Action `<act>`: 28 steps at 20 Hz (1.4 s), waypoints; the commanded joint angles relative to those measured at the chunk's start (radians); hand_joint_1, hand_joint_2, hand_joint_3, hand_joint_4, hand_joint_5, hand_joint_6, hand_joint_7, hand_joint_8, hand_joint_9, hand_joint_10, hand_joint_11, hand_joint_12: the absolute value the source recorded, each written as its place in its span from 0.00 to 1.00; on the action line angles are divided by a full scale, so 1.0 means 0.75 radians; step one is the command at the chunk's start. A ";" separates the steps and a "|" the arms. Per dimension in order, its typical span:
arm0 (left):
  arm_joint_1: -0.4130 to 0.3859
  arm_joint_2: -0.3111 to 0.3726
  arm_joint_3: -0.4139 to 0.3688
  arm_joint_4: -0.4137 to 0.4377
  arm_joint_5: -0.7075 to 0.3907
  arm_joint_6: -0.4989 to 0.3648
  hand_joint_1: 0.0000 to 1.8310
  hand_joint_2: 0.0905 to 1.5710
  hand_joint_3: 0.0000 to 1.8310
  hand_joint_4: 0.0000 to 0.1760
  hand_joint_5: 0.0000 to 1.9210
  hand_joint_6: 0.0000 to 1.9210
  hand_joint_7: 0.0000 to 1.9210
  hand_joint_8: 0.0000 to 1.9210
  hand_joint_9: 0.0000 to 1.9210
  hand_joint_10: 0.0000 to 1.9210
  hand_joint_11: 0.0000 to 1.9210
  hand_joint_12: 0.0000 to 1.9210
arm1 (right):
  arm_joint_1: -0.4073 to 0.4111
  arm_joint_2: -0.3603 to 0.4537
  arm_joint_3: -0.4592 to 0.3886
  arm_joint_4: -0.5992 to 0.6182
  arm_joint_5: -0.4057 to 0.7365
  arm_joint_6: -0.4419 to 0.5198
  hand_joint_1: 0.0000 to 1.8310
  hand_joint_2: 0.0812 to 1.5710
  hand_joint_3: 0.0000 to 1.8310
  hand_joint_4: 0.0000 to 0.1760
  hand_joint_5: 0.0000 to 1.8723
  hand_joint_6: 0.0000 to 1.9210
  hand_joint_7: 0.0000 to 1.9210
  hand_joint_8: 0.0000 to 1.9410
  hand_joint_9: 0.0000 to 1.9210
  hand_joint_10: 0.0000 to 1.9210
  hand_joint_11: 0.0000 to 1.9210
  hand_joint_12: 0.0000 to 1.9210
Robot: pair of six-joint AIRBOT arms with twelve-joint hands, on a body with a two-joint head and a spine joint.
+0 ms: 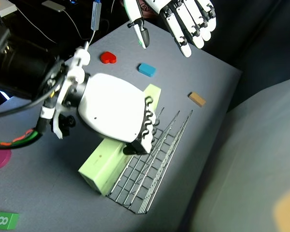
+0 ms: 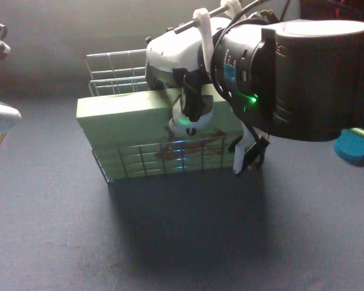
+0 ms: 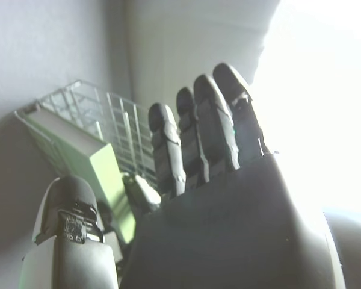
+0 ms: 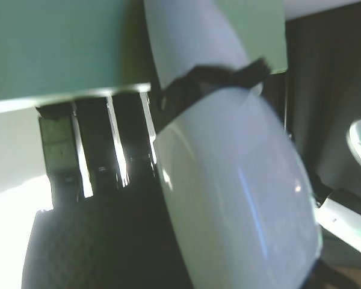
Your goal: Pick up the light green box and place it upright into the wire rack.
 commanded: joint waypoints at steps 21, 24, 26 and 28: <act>0.074 -0.175 -0.095 0.206 0.059 -0.229 0.12 0.75 0.00 0.26 0.21 0.00 0.16 0.00 0.15 0.00 0.00 0.38 | 0.106 0.121 -0.115 -0.078 0.033 -0.012 0.40 0.62 0.00 0.00 0.23 0.00 0.27 0.00 0.22 0.04 0.06 0.66; 0.086 -0.206 -0.107 0.231 0.087 -0.274 0.12 0.75 0.00 0.26 0.21 0.00 0.16 0.00 0.14 0.00 0.00 0.38 | 0.222 0.375 -0.355 -0.078 0.069 -0.049 0.40 0.60 0.00 0.00 0.22 0.00 0.26 0.00 0.22 0.02 0.05 0.66; 0.087 -0.213 -0.111 0.231 0.094 -0.280 0.12 0.75 0.00 0.25 0.21 0.00 0.15 0.00 0.14 0.00 0.00 0.38 | 0.233 0.482 -0.464 -0.077 0.075 -0.121 0.40 0.60 0.00 0.00 0.23 0.00 0.26 0.00 0.22 0.02 0.05 0.66; 0.087 -0.220 -0.114 0.231 0.099 -0.281 0.12 0.75 0.00 0.25 0.21 0.00 0.15 0.00 0.15 0.00 0.00 0.39 | 0.233 0.562 -0.534 -0.077 0.101 -0.164 0.40 0.60 0.00 0.00 0.23 0.00 0.27 0.00 0.23 0.02 0.05 0.66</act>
